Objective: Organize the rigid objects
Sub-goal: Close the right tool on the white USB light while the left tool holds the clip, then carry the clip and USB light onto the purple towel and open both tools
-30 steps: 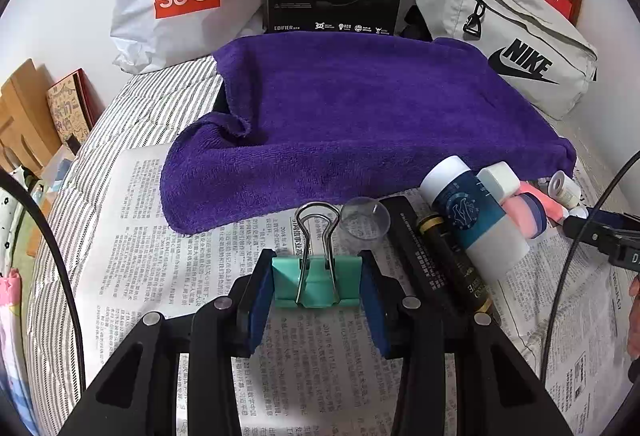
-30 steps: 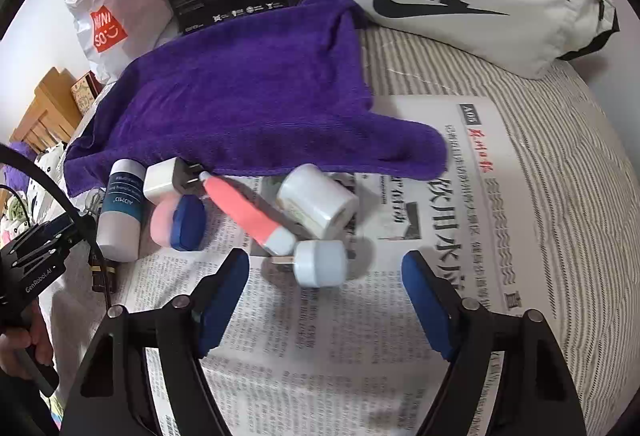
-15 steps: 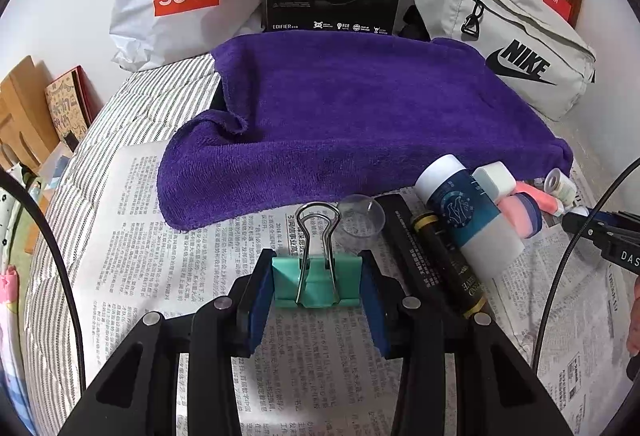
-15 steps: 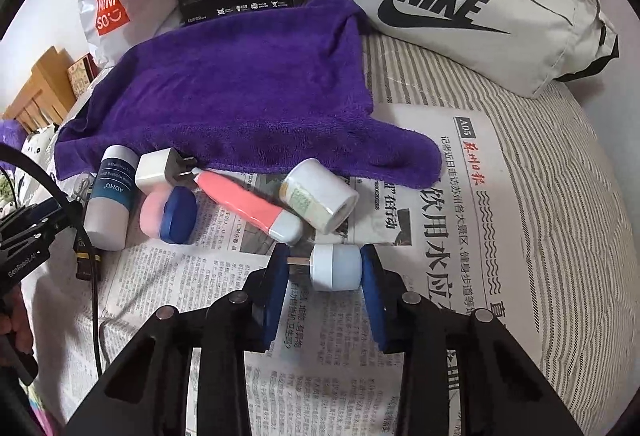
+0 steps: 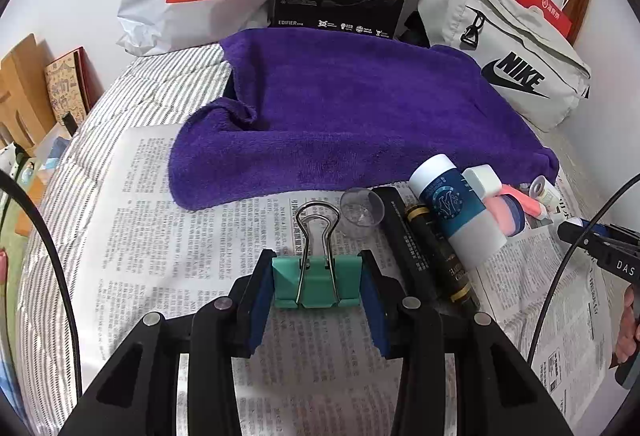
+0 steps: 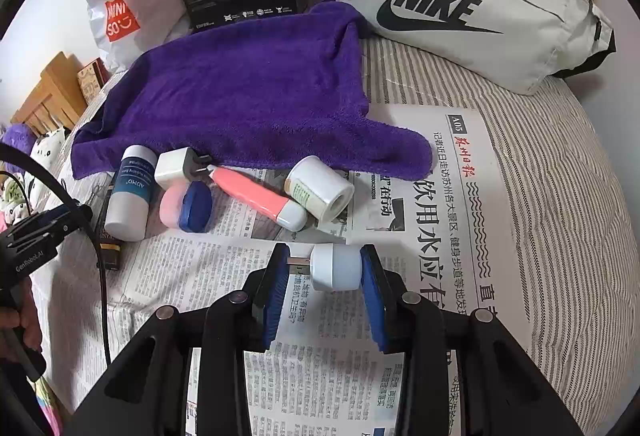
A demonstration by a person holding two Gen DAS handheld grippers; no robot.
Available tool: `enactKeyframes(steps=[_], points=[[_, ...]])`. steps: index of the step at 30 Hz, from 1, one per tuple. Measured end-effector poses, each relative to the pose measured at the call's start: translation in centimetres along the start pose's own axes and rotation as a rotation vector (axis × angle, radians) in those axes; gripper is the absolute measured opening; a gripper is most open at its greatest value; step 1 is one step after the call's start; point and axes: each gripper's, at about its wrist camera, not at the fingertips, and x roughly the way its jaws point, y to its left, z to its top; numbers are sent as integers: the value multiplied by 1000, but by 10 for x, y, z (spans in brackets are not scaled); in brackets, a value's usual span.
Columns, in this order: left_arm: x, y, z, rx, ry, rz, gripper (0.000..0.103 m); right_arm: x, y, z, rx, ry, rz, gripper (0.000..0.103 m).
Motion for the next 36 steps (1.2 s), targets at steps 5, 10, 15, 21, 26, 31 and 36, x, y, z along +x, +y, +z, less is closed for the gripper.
enactKeyframes(steps=[5,10,15,21,26,31,36], points=[[-7,2,2,-4,-4,7,39,-3,1,2,-7,-3,16,36],[-15,2,8,-2,-18,12,39,-10,5,11,-27,-27,23,36],[-23,5,18,-3,-52,25,39,-16,8,27,-43,-50,37,36],[-29,9,38,6,-82,29,39,-22,13,53,-86,-94,39,36],[-26,10,64,4,-97,17,39,-18,15,74,-95,-113,47,36],[-18,8,88,21,-105,9,39,-7,18,99,-95,-131,63,36],[-1,9,112,24,-97,-4,39,13,19,125,-86,-130,74,36]])
